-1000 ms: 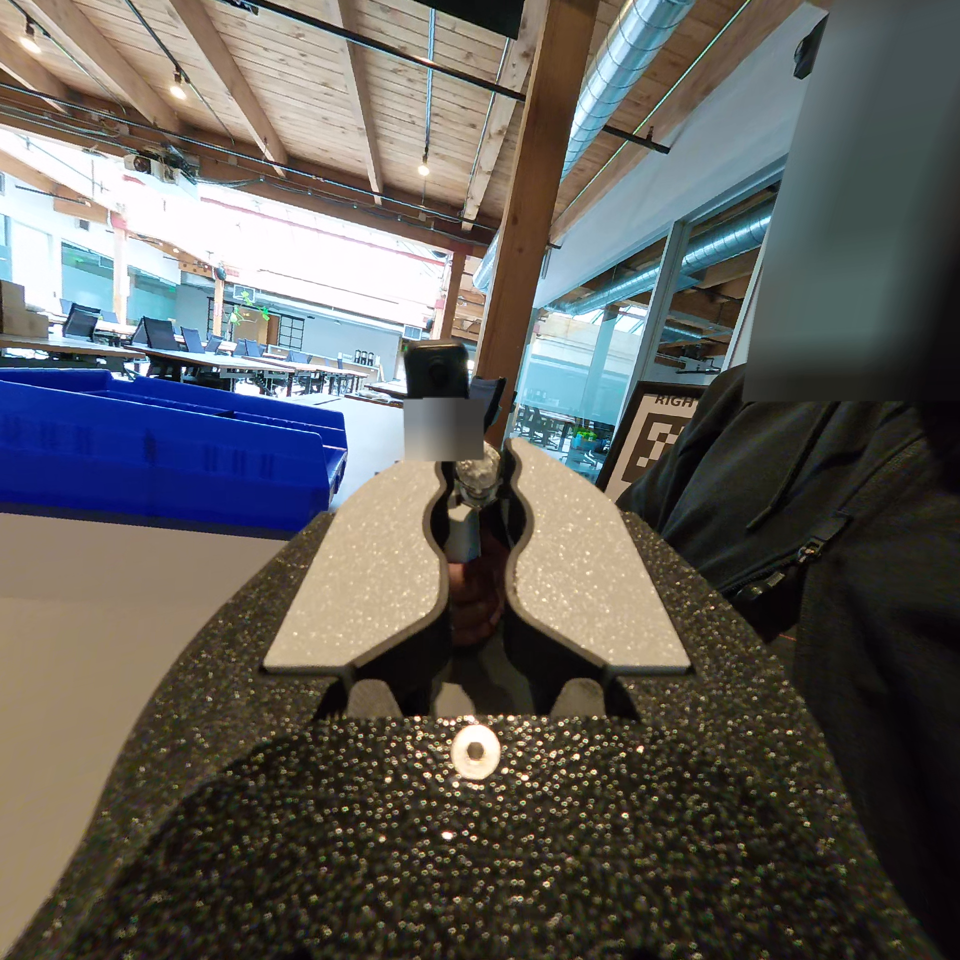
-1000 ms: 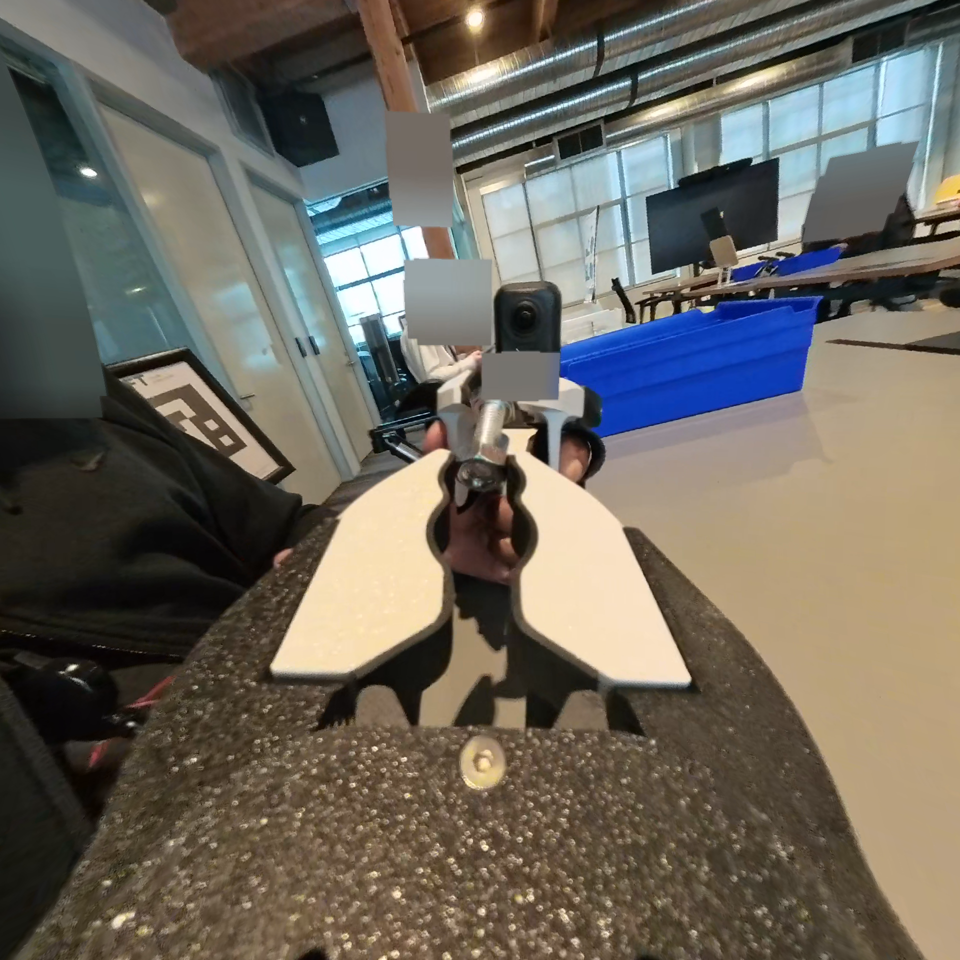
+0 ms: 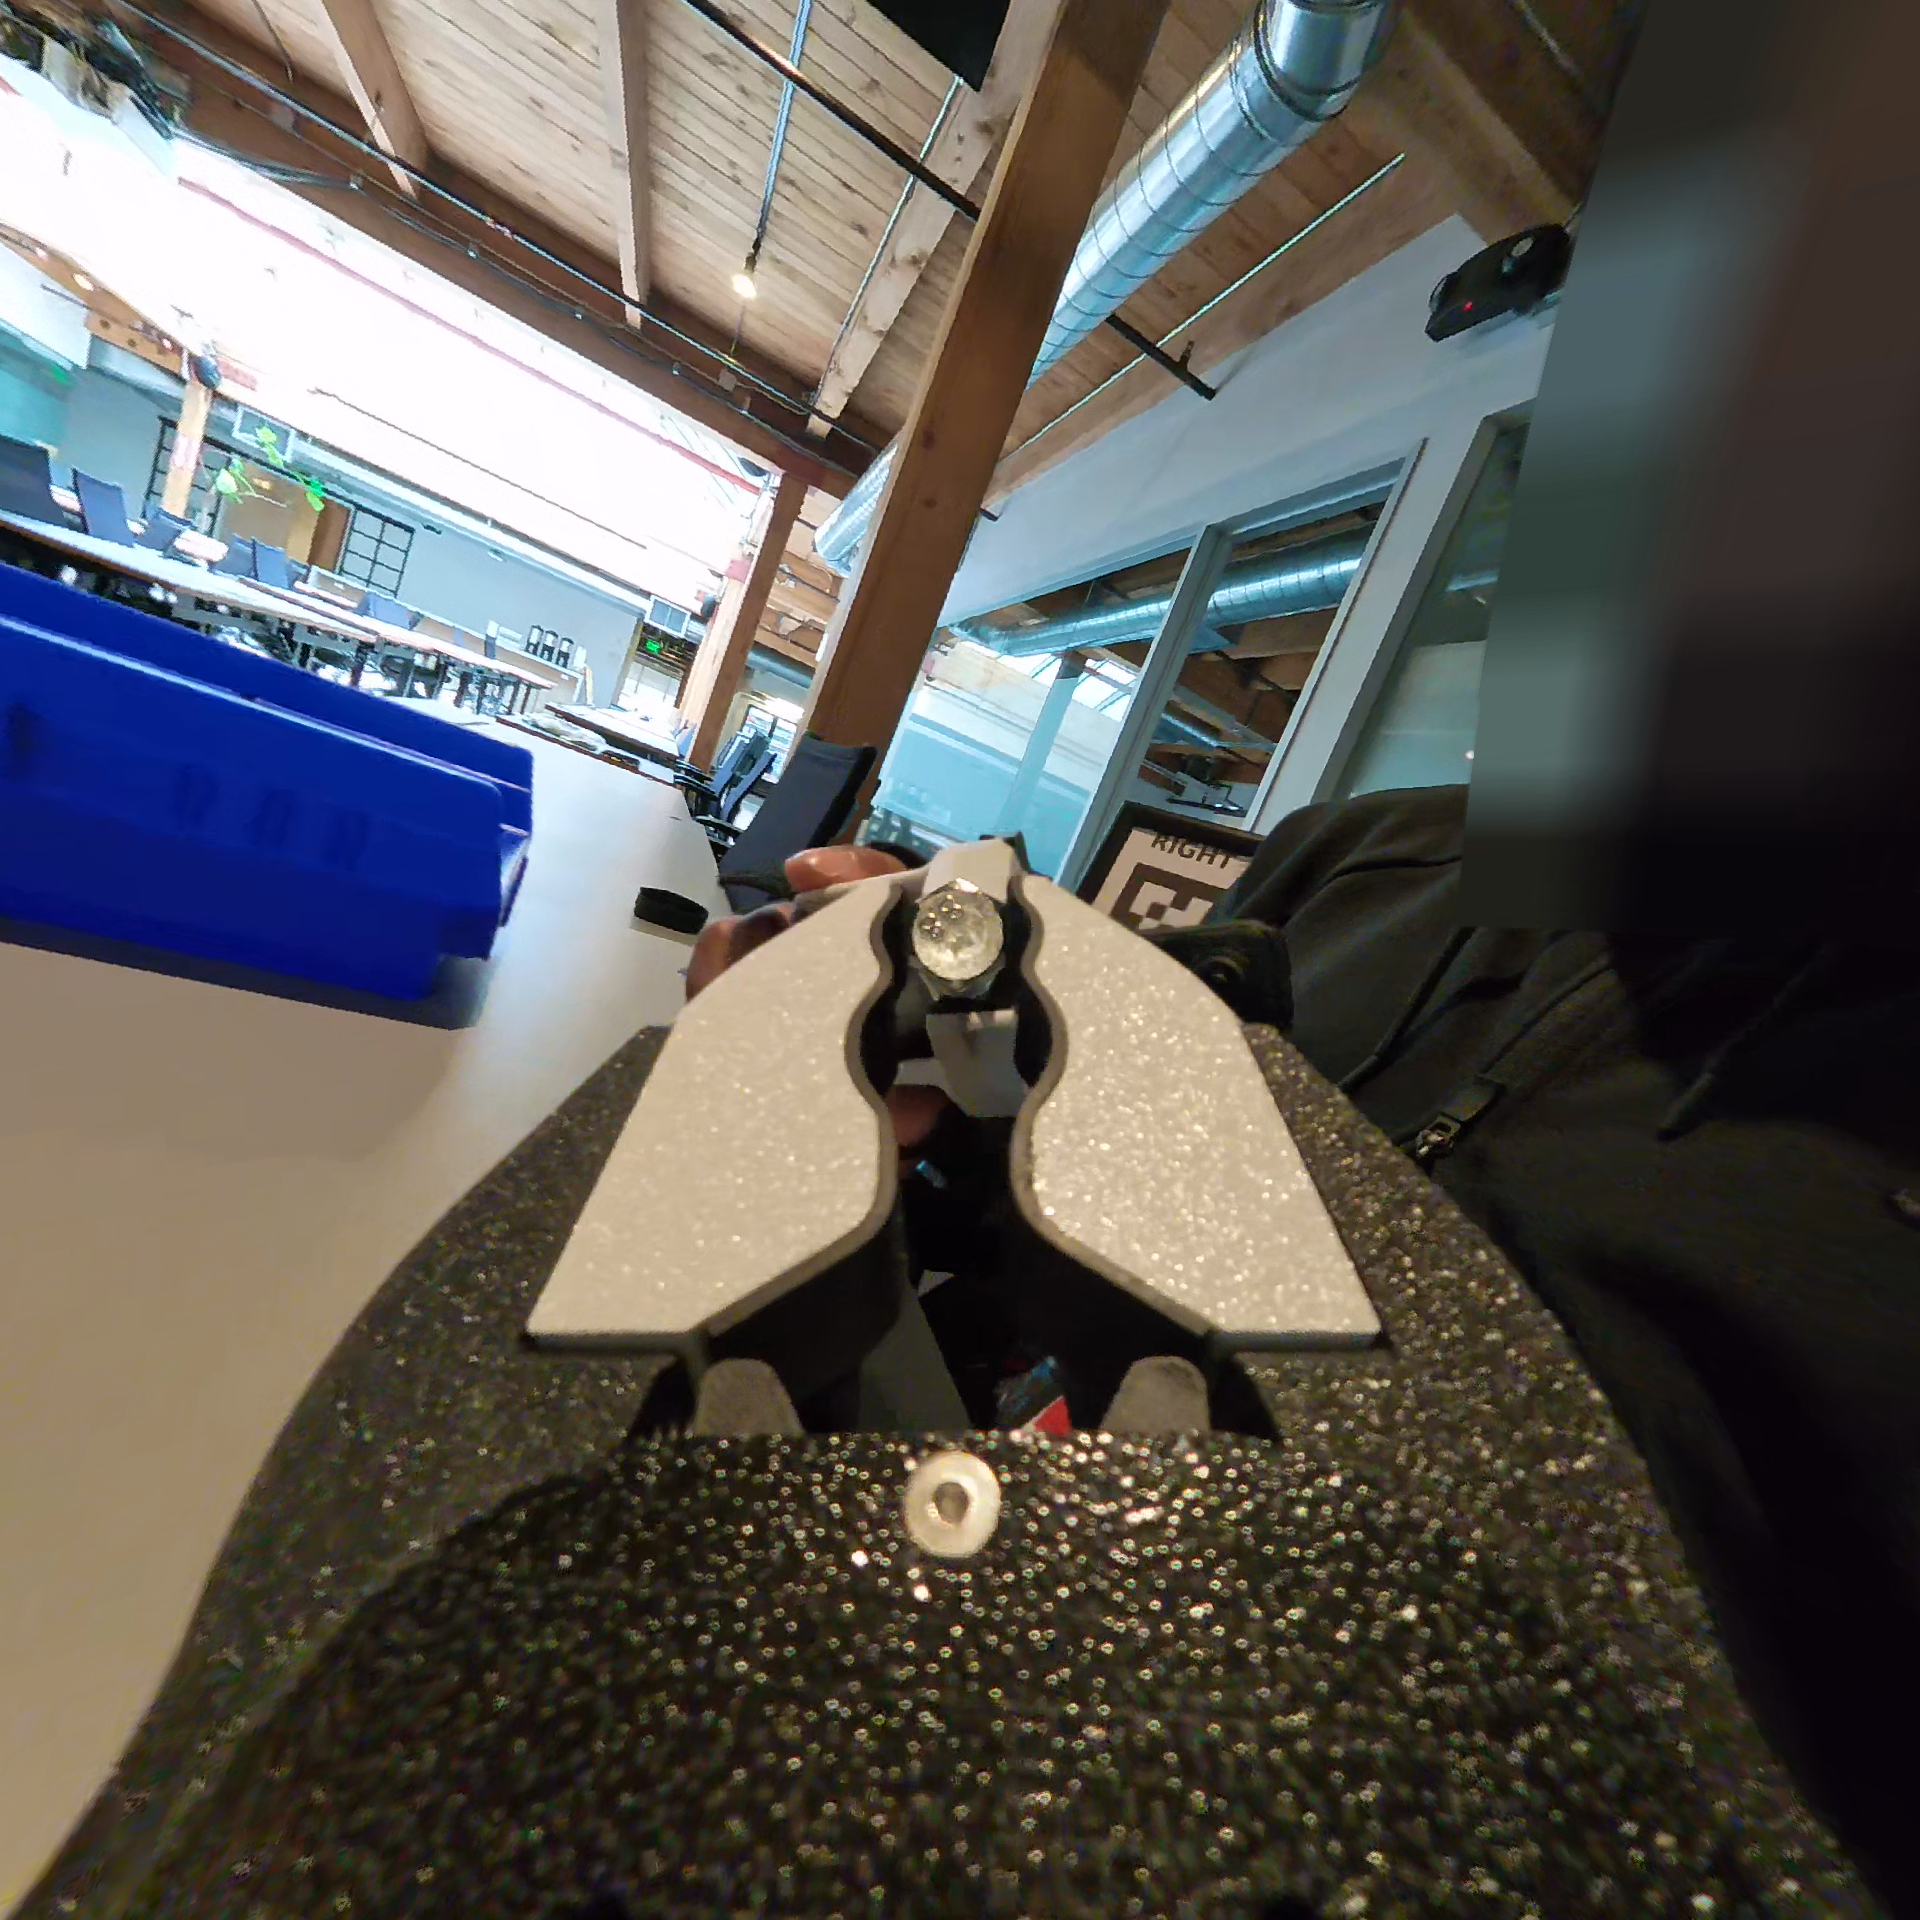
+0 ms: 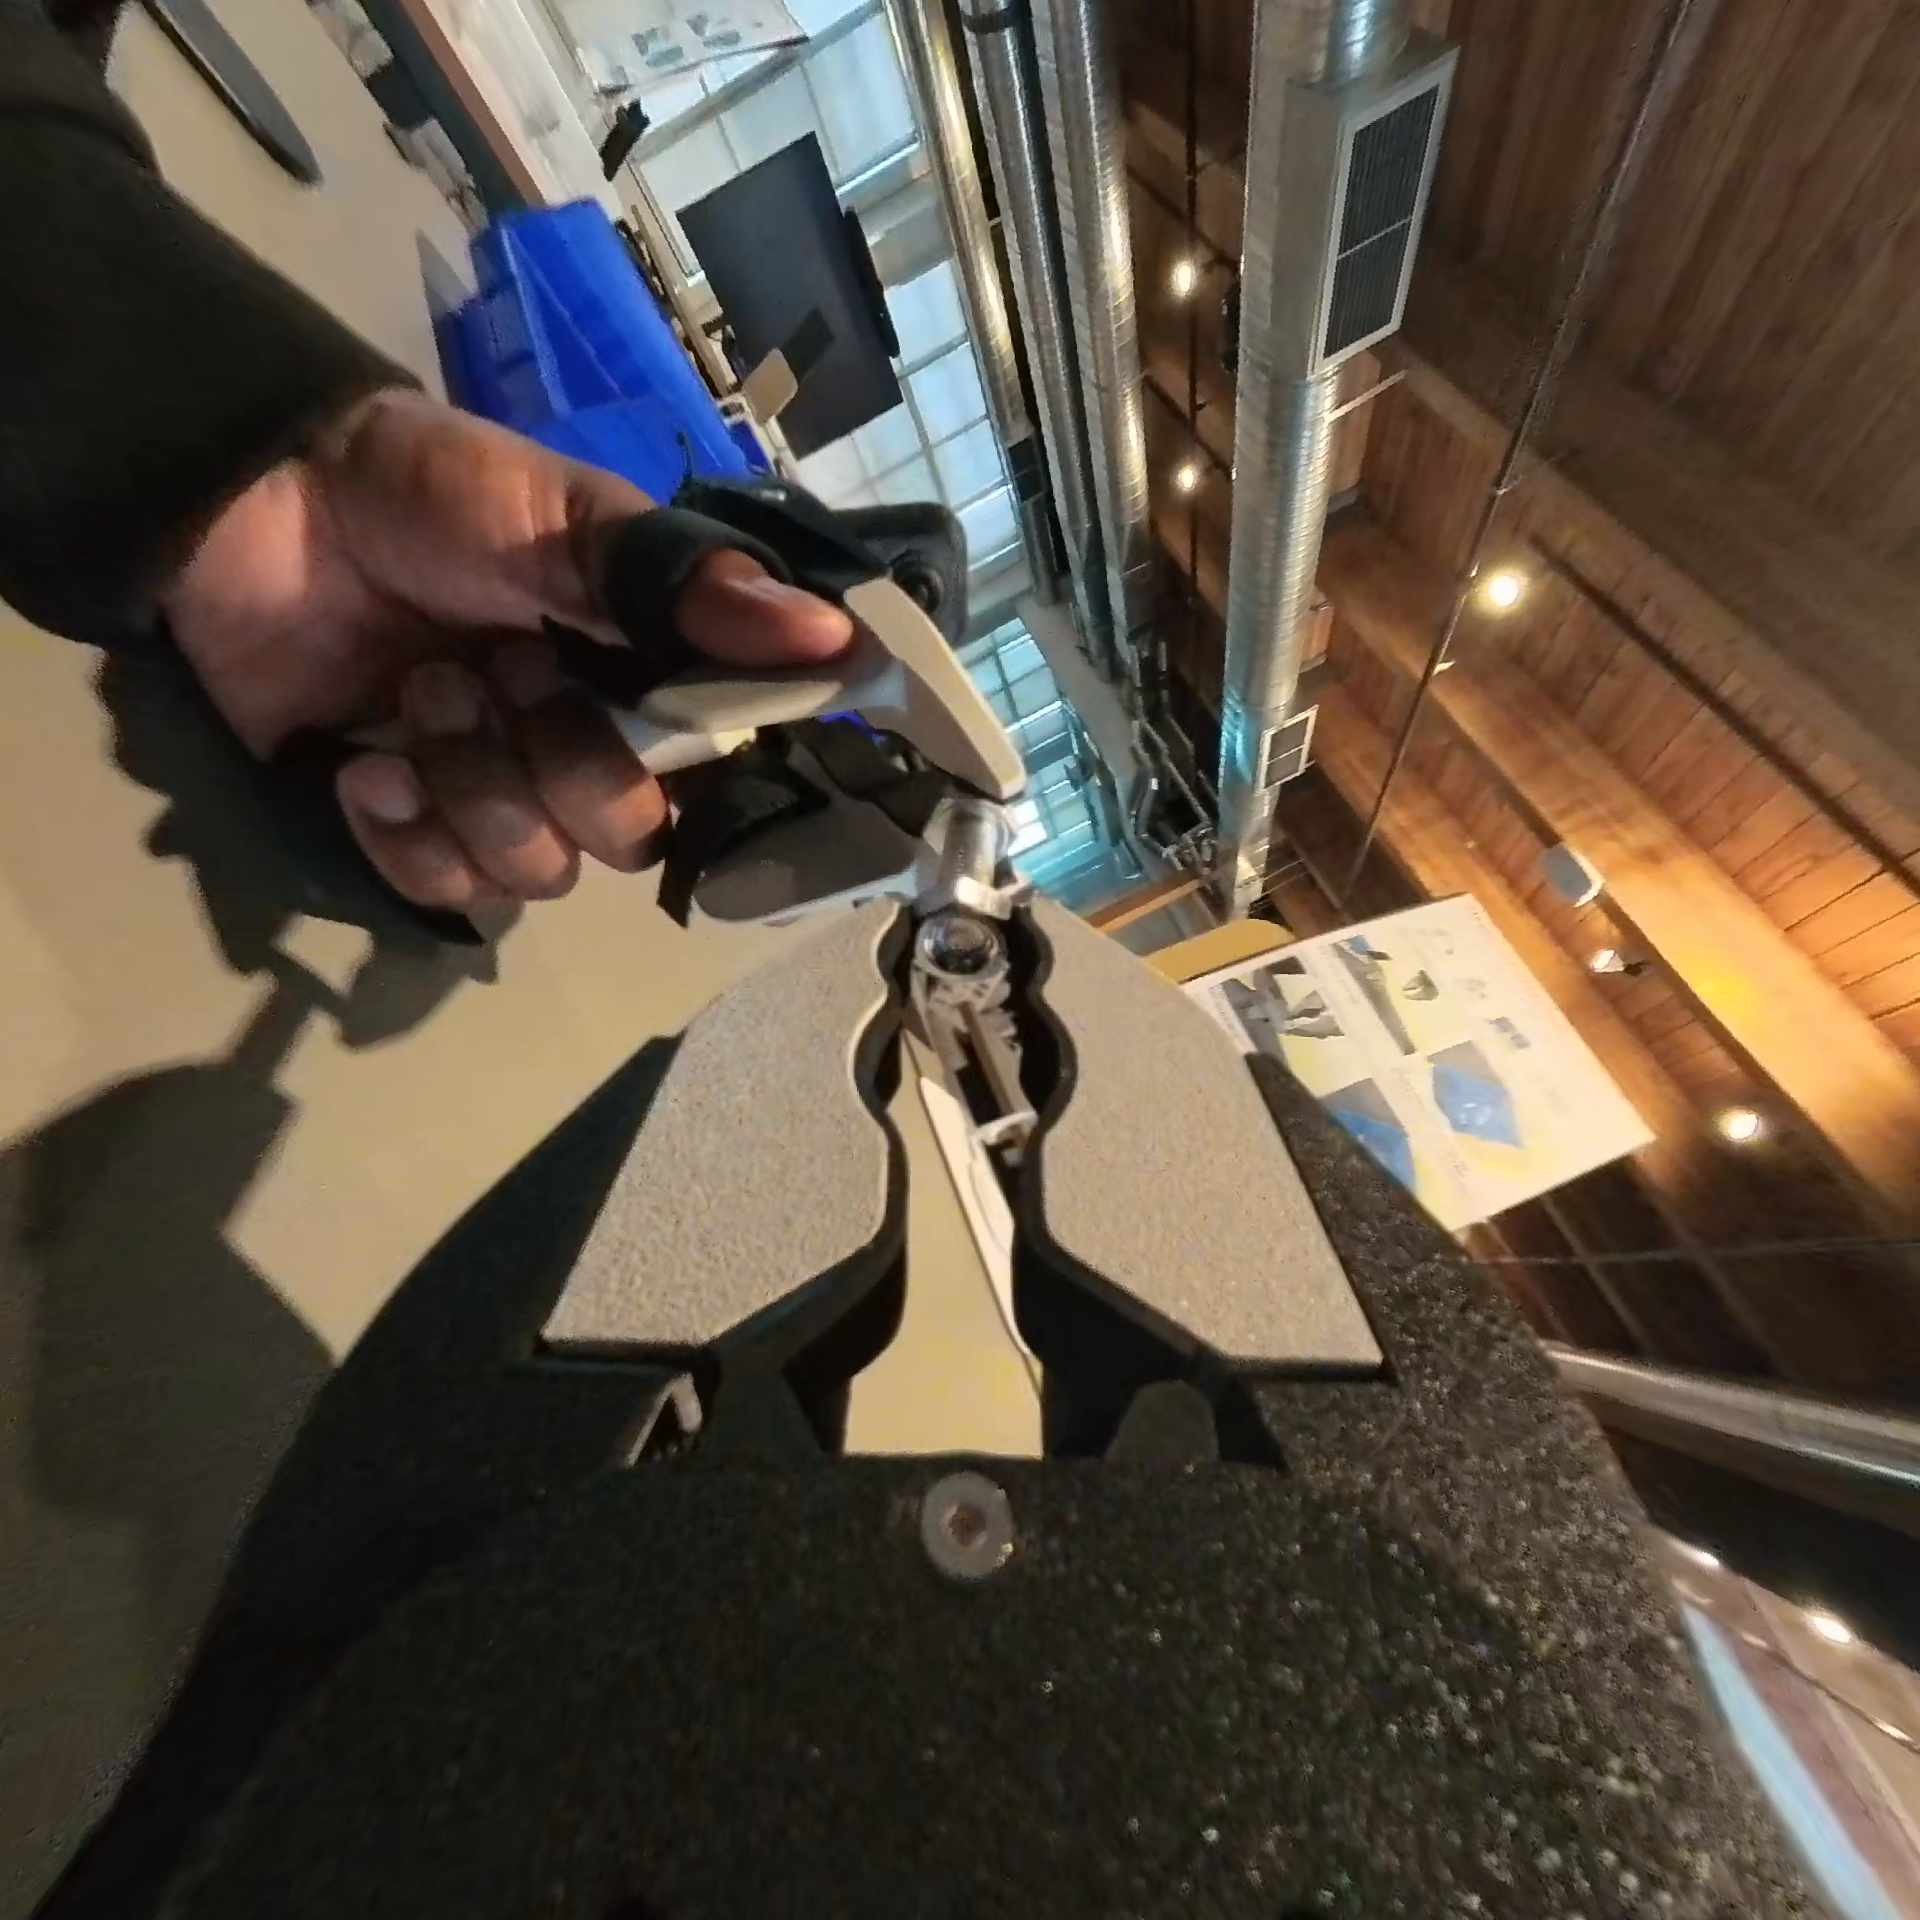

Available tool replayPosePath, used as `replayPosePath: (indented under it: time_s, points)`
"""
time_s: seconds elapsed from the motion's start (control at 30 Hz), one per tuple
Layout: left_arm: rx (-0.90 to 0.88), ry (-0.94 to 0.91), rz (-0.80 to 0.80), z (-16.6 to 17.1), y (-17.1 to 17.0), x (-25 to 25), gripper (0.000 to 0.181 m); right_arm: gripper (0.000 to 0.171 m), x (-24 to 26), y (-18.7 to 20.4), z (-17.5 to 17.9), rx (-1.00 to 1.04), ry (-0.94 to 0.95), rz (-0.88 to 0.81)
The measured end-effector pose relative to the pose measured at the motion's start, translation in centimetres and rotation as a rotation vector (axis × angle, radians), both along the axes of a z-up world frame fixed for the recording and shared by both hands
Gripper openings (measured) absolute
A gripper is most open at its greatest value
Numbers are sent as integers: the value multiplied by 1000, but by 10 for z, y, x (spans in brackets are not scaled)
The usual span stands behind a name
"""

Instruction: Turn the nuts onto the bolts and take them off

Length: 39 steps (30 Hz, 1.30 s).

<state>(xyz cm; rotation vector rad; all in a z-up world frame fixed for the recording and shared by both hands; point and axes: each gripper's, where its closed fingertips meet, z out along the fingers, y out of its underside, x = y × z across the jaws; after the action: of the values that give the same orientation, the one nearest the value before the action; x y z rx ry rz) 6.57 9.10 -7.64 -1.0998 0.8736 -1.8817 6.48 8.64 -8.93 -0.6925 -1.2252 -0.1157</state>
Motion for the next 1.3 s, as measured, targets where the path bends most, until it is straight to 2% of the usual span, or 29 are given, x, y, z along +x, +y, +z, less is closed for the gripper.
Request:
replayPosePath:
  time_s: [0.17, 0.37, 0.57, 0.7, 0.93, 1.3]
  points:
    - [-80, 16, -44, -3, 3, 1, 17, 18, 1, 2, -2, 100, -53, -61]
    - [-81, 10, -18, -3, 6, 1, 17, 18, 0, 4, -3, 30, -13, -27]
    - [-71, -27, 32, 0, 11, -3, 16, 27, 1, 8, -4, -242, 83, 89]
    - [-42, -27, 94, 1, 14, -4, 16, 35, 0, 7, -4, -486, 161, 227]
    - [2, -12, 153, 0, 14, -2, 17, 35, 4, 15, -4, -892, 299, 416]
    - [87, 42, 206, -3, 10, 6, 17, 42, 0, 12, -6, -1160, 343, 575]
